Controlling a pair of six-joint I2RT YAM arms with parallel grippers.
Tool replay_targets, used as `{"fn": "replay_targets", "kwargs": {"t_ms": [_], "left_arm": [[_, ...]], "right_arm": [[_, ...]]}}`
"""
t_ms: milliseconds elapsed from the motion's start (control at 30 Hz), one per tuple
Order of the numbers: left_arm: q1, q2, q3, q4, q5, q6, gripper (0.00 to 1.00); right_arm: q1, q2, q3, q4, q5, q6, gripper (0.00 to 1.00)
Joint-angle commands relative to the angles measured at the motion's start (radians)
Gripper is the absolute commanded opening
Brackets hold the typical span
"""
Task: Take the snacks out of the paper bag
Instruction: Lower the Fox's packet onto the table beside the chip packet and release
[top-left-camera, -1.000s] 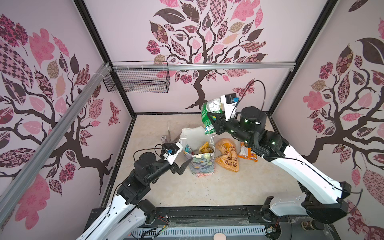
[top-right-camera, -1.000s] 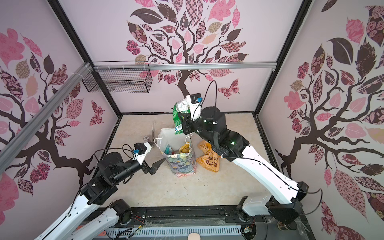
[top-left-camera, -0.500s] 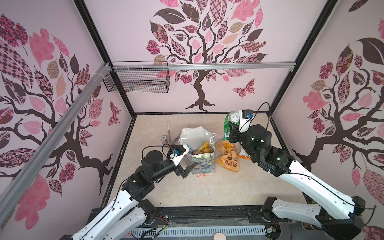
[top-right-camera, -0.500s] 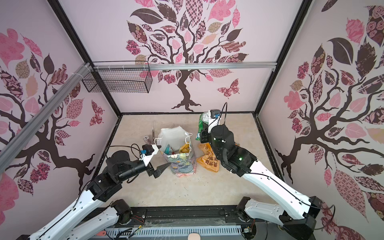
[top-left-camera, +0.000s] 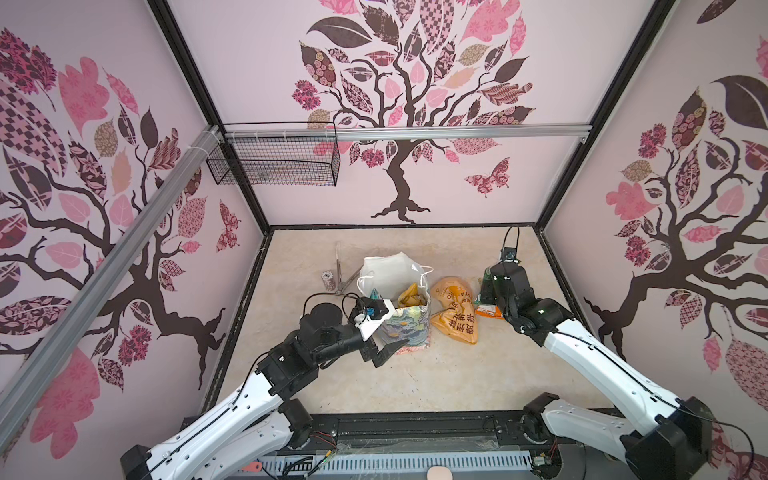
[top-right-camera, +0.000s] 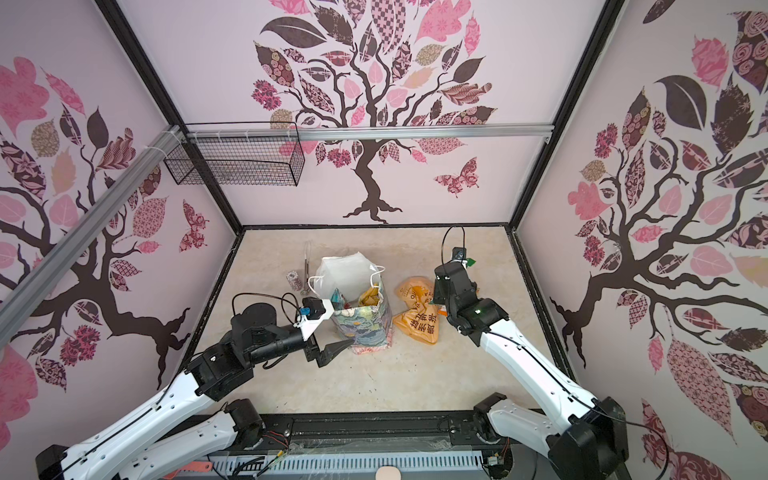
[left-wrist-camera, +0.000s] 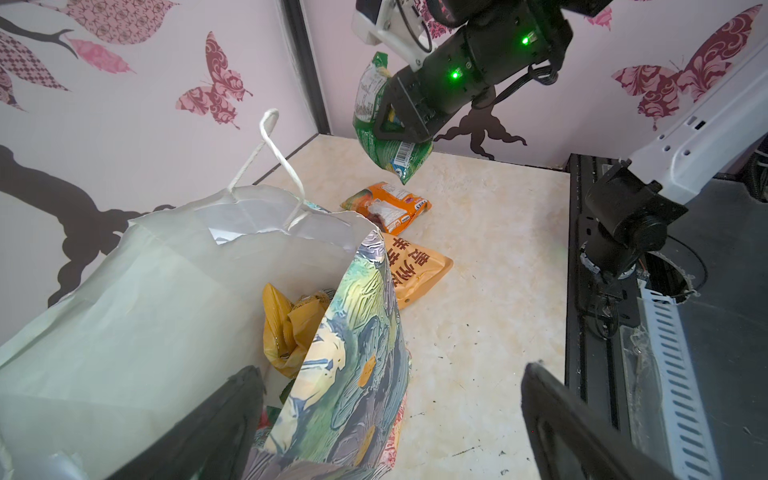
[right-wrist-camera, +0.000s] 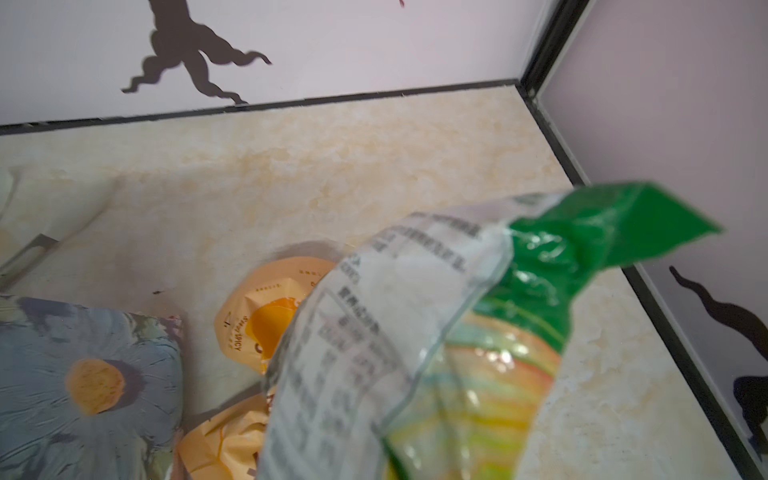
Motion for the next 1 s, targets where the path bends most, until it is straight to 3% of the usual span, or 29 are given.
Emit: {"fn": "replay_targets", "kwargs": {"t_ms": [0, 67, 200, 400, 700, 967], "left_arm": [[-0.003, -0.009, 0.029, 0.004, -0.014, 0.007, 0.98], [-0.004, -0.016, 0.027, 0.001, -0.037, 0.016, 0.98], [-0.003, -0.027, 0.021, 0.000, -0.053, 0.027, 0.98], [-0.001, -0.028, 0.022, -0.003, -0.062, 0.028, 0.98], [-0.001, -0.028, 0.020, -0.003, -0.070, 0.030, 0.98], [-0.002, -0.040, 0.017, -0.005, -0.084, 0.036, 0.98]], "right_arm": [[-0.041, 0.051, -0.023, -0.044, -0.038, 0.046, 0.00], [-0.041, 0.095, -0.031, -0.068, -0.059, 0.065, 0.00], [-0.043, 0.206, -0.007, -0.179, 0.035, 0.183, 0.00], [-0.044, 0.285, -0.020, -0.201, 0.031, 0.219, 0.00], [-0.044, 0.298, -0.073, -0.101, -0.022, 0.207, 0.41], [-0.043, 0.312, -0.052, -0.069, -0.080, 0.183, 0.56]]}}
